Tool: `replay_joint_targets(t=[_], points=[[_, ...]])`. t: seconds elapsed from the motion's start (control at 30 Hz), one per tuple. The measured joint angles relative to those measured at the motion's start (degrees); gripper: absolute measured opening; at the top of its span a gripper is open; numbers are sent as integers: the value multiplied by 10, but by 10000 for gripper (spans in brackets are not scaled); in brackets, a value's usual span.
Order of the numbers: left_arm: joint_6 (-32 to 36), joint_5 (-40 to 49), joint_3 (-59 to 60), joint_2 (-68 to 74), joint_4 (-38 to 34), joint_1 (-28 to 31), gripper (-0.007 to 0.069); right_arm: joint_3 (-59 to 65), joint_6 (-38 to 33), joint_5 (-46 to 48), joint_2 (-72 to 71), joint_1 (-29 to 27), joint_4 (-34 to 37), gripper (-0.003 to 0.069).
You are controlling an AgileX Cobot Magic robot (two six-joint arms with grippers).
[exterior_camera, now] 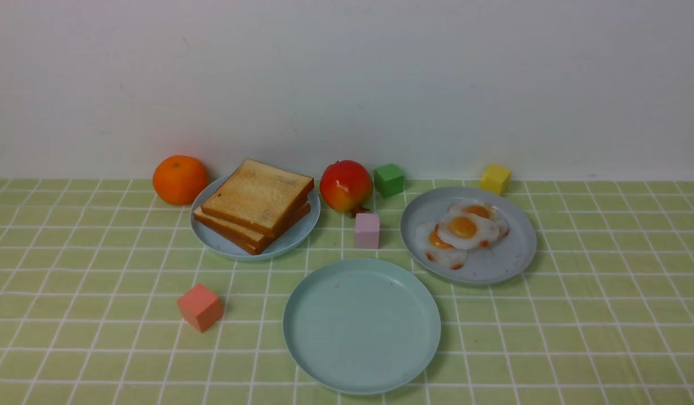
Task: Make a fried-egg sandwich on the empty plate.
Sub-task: Use the left arm to grab a slice of bread
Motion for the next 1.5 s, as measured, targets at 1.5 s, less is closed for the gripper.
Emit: replay_joint_targets(t=[1.5], points=[[185, 109, -291, 222, -305, -94, 155, 0, 0, 0, 0, 0, 0, 241]])
